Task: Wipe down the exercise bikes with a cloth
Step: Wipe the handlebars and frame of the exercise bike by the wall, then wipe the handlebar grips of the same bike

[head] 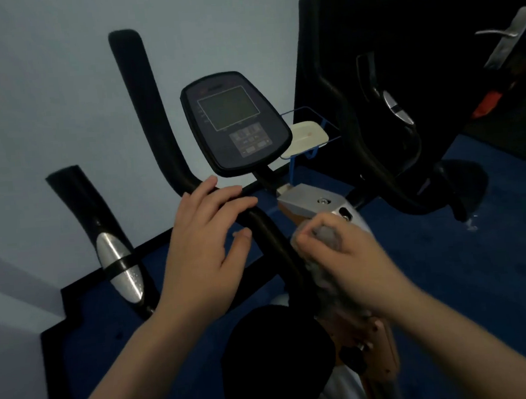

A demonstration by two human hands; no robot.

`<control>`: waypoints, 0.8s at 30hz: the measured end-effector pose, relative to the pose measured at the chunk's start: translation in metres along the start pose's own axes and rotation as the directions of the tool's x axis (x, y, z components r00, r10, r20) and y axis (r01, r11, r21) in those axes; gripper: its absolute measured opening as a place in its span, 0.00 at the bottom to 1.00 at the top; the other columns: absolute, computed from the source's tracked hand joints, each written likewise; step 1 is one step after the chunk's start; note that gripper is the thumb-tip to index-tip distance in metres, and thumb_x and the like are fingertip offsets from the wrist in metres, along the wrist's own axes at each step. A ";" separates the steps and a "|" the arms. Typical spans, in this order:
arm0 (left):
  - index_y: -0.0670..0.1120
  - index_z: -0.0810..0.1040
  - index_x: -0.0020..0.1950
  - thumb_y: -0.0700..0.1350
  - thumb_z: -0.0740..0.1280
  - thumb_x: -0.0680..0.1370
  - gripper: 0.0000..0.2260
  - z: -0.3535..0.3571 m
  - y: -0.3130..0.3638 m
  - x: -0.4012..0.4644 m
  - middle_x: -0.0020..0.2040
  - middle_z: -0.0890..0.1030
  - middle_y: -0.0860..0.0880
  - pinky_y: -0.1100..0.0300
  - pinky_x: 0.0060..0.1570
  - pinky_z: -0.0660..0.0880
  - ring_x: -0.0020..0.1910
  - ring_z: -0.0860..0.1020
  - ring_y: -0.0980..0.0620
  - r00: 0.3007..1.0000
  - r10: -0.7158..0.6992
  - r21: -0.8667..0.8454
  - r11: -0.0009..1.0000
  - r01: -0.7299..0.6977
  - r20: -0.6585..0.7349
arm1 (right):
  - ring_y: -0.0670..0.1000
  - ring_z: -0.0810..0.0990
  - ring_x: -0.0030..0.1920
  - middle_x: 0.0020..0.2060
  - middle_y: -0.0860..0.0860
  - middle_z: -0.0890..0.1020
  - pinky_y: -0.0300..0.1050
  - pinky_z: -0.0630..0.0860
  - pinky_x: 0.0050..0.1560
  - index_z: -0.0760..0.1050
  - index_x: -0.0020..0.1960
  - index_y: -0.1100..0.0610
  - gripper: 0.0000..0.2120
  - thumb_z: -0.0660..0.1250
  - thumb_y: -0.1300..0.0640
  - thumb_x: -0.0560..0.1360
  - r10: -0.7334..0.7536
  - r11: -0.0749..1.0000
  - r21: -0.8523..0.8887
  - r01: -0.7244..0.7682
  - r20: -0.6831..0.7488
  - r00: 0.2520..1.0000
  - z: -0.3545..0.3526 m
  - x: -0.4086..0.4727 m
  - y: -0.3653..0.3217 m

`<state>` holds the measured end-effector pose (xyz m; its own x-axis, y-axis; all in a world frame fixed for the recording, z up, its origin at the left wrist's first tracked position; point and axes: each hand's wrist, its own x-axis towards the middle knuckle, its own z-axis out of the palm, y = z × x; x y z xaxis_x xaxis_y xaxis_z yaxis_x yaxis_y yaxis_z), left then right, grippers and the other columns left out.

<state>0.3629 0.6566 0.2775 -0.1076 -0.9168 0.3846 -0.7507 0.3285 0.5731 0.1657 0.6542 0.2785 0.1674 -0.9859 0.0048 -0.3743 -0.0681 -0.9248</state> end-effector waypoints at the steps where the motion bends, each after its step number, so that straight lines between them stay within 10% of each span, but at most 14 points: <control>1: 0.53 0.76 0.64 0.45 0.61 0.78 0.15 -0.001 0.000 0.000 0.67 0.72 0.59 0.45 0.75 0.56 0.75 0.58 0.58 1.000 -0.014 -0.070 0.997 0.013 -0.014 | 0.42 0.81 0.43 0.42 0.43 0.82 0.37 0.76 0.43 0.77 0.45 0.50 0.05 0.68 0.48 0.74 -0.009 0.999 0.045 0.010 -0.022 1.000 -0.007 0.000 -0.005; 4: 0.55 0.78 0.60 0.42 0.63 0.80 0.12 -0.015 -0.003 -0.002 0.65 0.75 0.62 0.64 0.72 0.61 0.71 0.65 0.65 0.994 -0.078 -0.313 0.948 0.050 -0.079 | 0.39 0.80 0.45 0.45 0.37 0.80 0.33 0.76 0.40 0.74 0.50 0.44 0.14 0.69 0.38 0.70 -0.097 0.989 0.102 0.105 -0.073 0.993 -0.005 0.000 -0.026; 7: 0.57 0.78 0.56 0.44 0.62 0.78 0.11 -0.044 -0.015 -0.002 0.57 0.78 0.64 0.76 0.59 0.66 0.60 0.74 0.66 0.995 -0.021 -0.273 0.962 -0.006 -0.095 | 0.40 0.78 0.50 0.48 0.38 0.78 0.32 0.74 0.47 0.73 0.53 0.44 0.14 0.73 0.50 0.70 -0.220 0.975 -0.058 0.217 -0.055 0.974 0.027 -0.010 -0.045; 11: 0.54 0.79 0.56 0.49 0.59 0.78 0.11 -0.082 -0.048 -0.003 0.43 0.79 0.61 0.61 0.69 0.64 0.41 0.77 0.60 0.992 0.130 -0.049 0.990 -0.130 -0.003 | 0.43 0.73 0.54 0.49 0.43 0.77 0.44 0.72 0.56 0.75 0.48 0.48 0.09 0.71 0.47 0.72 -0.294 0.745 -0.574 0.340 0.175 0.940 0.058 -0.025 -0.049; 15: 0.47 0.81 0.51 0.47 0.57 0.77 0.14 -0.092 -0.080 -0.006 0.47 0.82 0.55 0.61 0.67 0.60 0.46 0.79 0.54 0.949 0.278 0.123 0.947 -0.297 0.148 | 0.39 0.75 0.47 0.46 0.39 0.77 0.44 0.75 0.48 0.73 0.48 0.43 0.14 0.58 0.35 0.73 -0.104 0.745 -0.655 0.126 0.073 0.992 0.058 -0.043 -0.057; 19: 0.48 0.83 0.48 0.45 0.60 0.77 0.12 -0.091 -0.092 -0.007 0.44 0.83 0.55 0.62 0.58 0.62 0.42 0.79 0.53 0.909 0.384 0.103 0.910 -0.402 0.161 | 0.36 0.70 0.63 0.63 0.36 0.76 0.29 0.66 0.60 0.74 0.64 0.43 0.25 0.48 0.35 0.76 -0.044 0.773 -0.633 0.053 0.030 0.999 0.073 -0.052 -0.066; 24: 0.48 0.83 0.47 0.45 0.61 0.76 0.11 -0.089 -0.095 -0.007 0.40 0.82 0.56 0.59 0.57 0.65 0.37 0.77 0.53 0.894 0.426 0.071 0.896 -0.438 0.141 | 0.37 0.75 0.60 0.61 0.38 0.78 0.41 0.73 0.60 0.80 0.51 0.47 0.08 0.66 0.47 0.76 0.058 0.738 -0.674 0.027 0.104 0.993 0.070 -0.044 -0.078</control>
<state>0.4930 0.6517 0.2851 -0.5078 -0.7115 0.4858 -0.6721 0.6799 0.2933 0.2514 0.7134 0.3234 0.2395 -0.9668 -0.0889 -0.8863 -0.1804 -0.4265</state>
